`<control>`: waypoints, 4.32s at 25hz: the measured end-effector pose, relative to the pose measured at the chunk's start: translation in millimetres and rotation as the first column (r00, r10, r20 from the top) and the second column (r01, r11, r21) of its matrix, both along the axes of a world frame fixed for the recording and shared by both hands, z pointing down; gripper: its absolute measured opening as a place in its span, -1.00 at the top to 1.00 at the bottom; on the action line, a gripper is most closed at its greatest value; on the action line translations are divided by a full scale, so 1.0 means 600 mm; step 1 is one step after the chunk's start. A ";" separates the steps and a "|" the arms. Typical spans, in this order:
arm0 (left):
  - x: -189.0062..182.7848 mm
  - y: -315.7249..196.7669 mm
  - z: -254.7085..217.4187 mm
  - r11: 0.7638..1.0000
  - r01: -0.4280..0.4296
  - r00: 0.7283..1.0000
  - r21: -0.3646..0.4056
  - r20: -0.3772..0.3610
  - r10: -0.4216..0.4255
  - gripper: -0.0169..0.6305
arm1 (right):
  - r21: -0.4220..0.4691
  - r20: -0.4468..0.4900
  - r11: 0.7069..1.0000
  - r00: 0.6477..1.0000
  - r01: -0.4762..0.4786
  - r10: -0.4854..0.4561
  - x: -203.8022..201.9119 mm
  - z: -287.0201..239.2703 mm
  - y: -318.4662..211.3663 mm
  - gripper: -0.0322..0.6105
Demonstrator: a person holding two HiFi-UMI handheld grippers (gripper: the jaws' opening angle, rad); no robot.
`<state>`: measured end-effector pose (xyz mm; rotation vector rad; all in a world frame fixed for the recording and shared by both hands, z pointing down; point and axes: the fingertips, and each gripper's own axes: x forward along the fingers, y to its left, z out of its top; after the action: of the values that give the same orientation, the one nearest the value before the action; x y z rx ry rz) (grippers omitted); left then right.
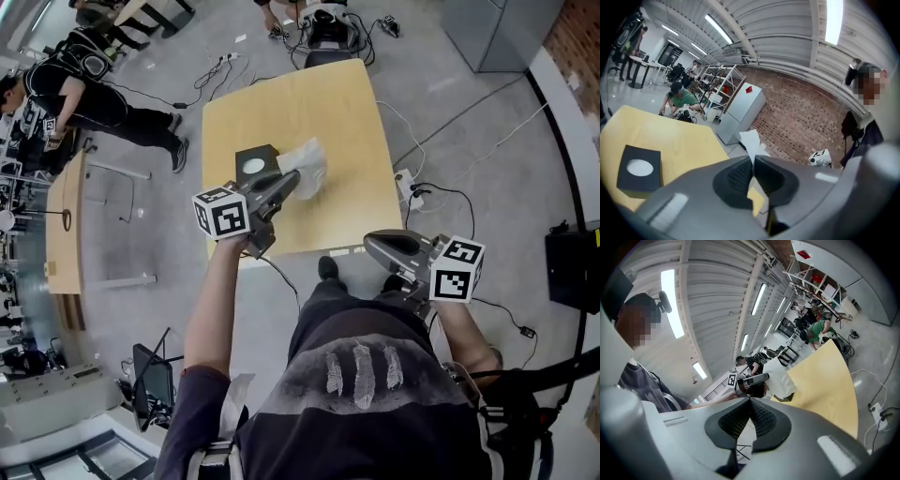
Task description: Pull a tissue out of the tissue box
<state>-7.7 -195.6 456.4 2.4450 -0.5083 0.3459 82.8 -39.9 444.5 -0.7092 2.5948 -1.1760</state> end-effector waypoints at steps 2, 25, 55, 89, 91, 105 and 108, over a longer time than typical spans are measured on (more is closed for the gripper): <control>0.029 0.013 0.002 1.000 0.003 1.000 -0.017 -0.001 -0.003 0.94 | -0.007 0.007 1.000 1.000 -0.001 0.001 0.033 0.002 0.009 0.91; 0.038 -0.068 0.227 0.986 0.107 0.954 -0.128 0.291 -0.066 0.94 | -0.071 -0.043 0.997 0.999 0.014 -0.017 0.072 0.031 -0.071 0.91; -0.024 -0.184 0.334 0.983 0.161 0.799 0.090 0.572 -0.183 0.21 | -0.147 -0.173 0.989 0.984 0.022 -0.048 -0.060 0.048 -0.185 0.91; 0.092 0.047 0.017 0.908 0.251 0.915 0.335 0.225 -0.336 0.95 | 0.019 0.118 0.999 0.993 -0.033 0.030 0.092 -0.039 -0.015 0.91; 0.092 0.074 -0.011 0.893 0.255 0.917 0.372 0.201 -0.345 0.95 | 0.013 0.129 1.000 0.992 0.000 -0.001 0.083 -0.039 -0.011 0.91; 0.012 0.188 -0.051 0.869 0.316 0.913 0.381 0.129 -0.388 0.95 | 0.000 0.110 0.989 0.983 0.148 -0.147 -0.029 -0.030 -0.020 0.91; -0.024 0.190 -0.066 0.853 0.347 0.906 0.391 0.094 -0.412 0.95 | 0.025 0.094 0.985 0.980 0.172 -0.174 -0.068 -0.048 -0.031 0.91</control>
<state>-22.1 -81.3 416.6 2.5927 -1.2136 0.3190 41.9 -58.7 415.6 -0.4190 2.6254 -1.2031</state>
